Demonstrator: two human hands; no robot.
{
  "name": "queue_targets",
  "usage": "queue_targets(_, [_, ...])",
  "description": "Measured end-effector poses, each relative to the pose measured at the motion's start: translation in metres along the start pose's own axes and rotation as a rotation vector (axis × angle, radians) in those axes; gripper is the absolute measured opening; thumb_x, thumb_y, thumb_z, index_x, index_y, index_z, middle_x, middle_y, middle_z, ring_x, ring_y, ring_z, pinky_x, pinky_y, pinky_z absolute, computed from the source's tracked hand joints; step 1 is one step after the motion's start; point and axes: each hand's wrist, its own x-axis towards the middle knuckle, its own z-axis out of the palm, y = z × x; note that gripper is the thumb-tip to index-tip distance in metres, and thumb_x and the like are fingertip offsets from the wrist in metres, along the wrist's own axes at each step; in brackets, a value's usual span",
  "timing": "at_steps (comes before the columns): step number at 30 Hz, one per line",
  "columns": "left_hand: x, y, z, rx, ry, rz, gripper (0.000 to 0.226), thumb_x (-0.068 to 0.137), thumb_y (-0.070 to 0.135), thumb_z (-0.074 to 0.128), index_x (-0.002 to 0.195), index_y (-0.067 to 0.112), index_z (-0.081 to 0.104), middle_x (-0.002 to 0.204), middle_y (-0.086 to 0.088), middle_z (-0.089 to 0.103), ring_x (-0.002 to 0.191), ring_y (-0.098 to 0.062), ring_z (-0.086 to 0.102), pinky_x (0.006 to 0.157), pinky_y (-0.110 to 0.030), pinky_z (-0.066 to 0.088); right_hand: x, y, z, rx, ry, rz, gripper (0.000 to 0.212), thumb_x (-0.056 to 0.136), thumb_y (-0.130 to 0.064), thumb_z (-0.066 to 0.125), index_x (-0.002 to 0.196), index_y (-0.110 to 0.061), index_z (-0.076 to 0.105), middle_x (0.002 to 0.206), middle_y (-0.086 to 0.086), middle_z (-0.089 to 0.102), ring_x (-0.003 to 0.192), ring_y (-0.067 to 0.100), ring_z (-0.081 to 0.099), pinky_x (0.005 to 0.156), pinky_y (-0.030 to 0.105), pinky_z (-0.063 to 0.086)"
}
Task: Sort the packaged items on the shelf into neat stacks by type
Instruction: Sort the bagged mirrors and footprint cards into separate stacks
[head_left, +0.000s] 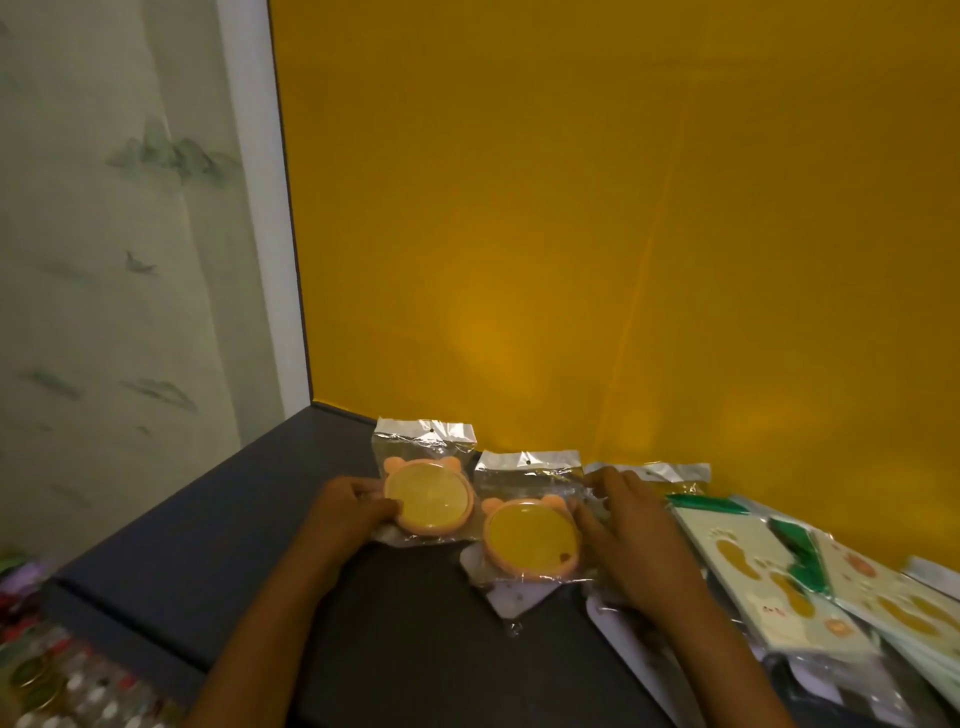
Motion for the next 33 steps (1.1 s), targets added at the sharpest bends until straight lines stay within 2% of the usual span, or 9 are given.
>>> queue_targets(5, [-0.009, -0.005, -0.01, -0.232, -0.066, 0.004, 0.025, 0.084, 0.012, 0.066, 0.108, 0.018, 0.061, 0.106, -0.008, 0.062, 0.093, -0.024, 0.062, 0.068, -0.031, 0.051, -0.002, 0.0, -0.002, -0.113, -0.065, 0.052, 0.042, 0.093, -0.053, 0.048, 0.122, -0.023, 0.053, 0.12, 0.001, 0.057, 0.106, 0.014, 0.051, 0.082, 0.023, 0.036])
queue_targets(11, [-0.014, -0.011, -0.023, -0.489, -0.073, -0.018, 0.024, 0.087, 0.011, 0.061, 0.111, 0.009, 0.064, 0.111, -0.016, 0.063, 0.101, -0.029, 0.061, 0.084, -0.04, 0.051, -0.008, -0.004, -0.002, -0.336, -0.186, 0.052, 0.083, 0.076, -0.084, 0.028, 0.123, -0.021, 0.054, 0.124, 0.002, 0.054, 0.114, 0.017, 0.045, 0.092, 0.029, 0.04])
queue_targets(14, [-0.018, -0.011, -0.026, -0.618, -0.084, -0.06, 0.02, 0.09, 0.011, 0.057, 0.108, 0.004, 0.063, 0.106, -0.019, 0.064, 0.094, -0.027, 0.064, 0.073, -0.033, 0.053, -0.012, -0.011, -0.004, -0.346, -0.214, 0.066, 0.099, 0.064, -0.093, 0.024, 0.129, -0.022, 0.048, 0.131, 0.003, 0.047, 0.119, 0.017, 0.043, 0.093, 0.029, 0.041])
queue_targets(19, [-0.018, -0.015, -0.027, -0.827, -0.065, -0.066, 0.02, 0.093, 0.007, 0.051, 0.108, -0.002, 0.06, 0.108, -0.022, 0.064, 0.097, -0.028, 0.064, 0.064, -0.024, 0.06, -0.013, -0.019, 0.002, -0.421, -0.208, 0.023, 0.135, 0.034, -0.101, -0.006, 0.135, -0.026, 0.042, 0.133, 0.001, 0.043, 0.121, 0.016, 0.039, 0.094, 0.027, 0.04])
queue_targets(22, [-0.019, -0.016, -0.025, -0.815, -0.057, -0.056, 0.019, 0.093, 0.008, 0.051, 0.109, 0.001, 0.061, 0.111, -0.022, 0.063, 0.099, -0.029, 0.064, 0.067, -0.025, 0.06, -0.012, -0.018, 0.007, -0.402, -0.244, 0.029, 0.114, 0.051, -0.099, 0.023, 0.134, -0.024, 0.044, 0.131, 0.003, 0.045, 0.121, 0.017, 0.037, 0.096, 0.03, 0.04])
queue_targets(25, [-0.018, -0.017, -0.024, -0.794, -0.062, -0.035, 0.021, 0.093, 0.009, 0.051, 0.11, 0.001, 0.061, 0.111, -0.022, 0.063, 0.1, -0.029, 0.063, 0.07, -0.027, 0.059, -0.01, -0.018, 0.008, -0.313, -0.271, 0.065, 0.093, 0.063, -0.086, 0.053, 0.132, -0.025, 0.044, 0.131, 0.001, 0.045, 0.122, 0.018, 0.036, 0.097, 0.031, 0.04])
queue_targets(27, [-0.018, -0.016, -0.025, -0.795, -0.062, -0.033, 0.022, 0.093, 0.009, 0.051, 0.112, 0.001, 0.06, 0.111, -0.022, 0.063, 0.101, -0.03, 0.063, 0.072, -0.029, 0.06, -0.009, -0.019, 0.005, -0.222, -0.254, 0.076, 0.078, 0.063, -0.078, 0.064, 0.12, -0.027, 0.048, 0.12, -0.002, 0.05, 0.115, 0.017, 0.042, 0.09, 0.03, 0.042])
queue_targets(30, [-0.018, -0.015, -0.025, -0.799, -0.061, -0.027, 0.026, 0.093, 0.01, 0.052, 0.116, 0.001, 0.059, 0.116, -0.023, 0.063, 0.109, -0.034, 0.061, 0.085, -0.036, 0.055, -0.007, -0.023, 0.0, 0.048, -0.202, 0.071, 0.047, 0.067, -0.054, 0.078, 0.095, -0.039, 0.043, 0.098, -0.013, 0.059, 0.089, 0.002, 0.055, 0.071, 0.018, 0.045])
queue_targets(33, [-0.019, -0.013, -0.024, -0.804, -0.066, -0.003, 0.032, 0.092, 0.009, 0.052, 0.123, 0.0, 0.056, 0.117, -0.022, 0.063, 0.11, -0.033, 0.061, 0.091, -0.037, 0.051, -0.006, -0.021, 0.0, 0.211, -0.2, 0.125, 0.051, 0.072, -0.039, 0.08, 0.107, -0.031, 0.043, 0.1, -0.011, 0.063, 0.088, 0.005, 0.061, 0.067, 0.019, 0.048])
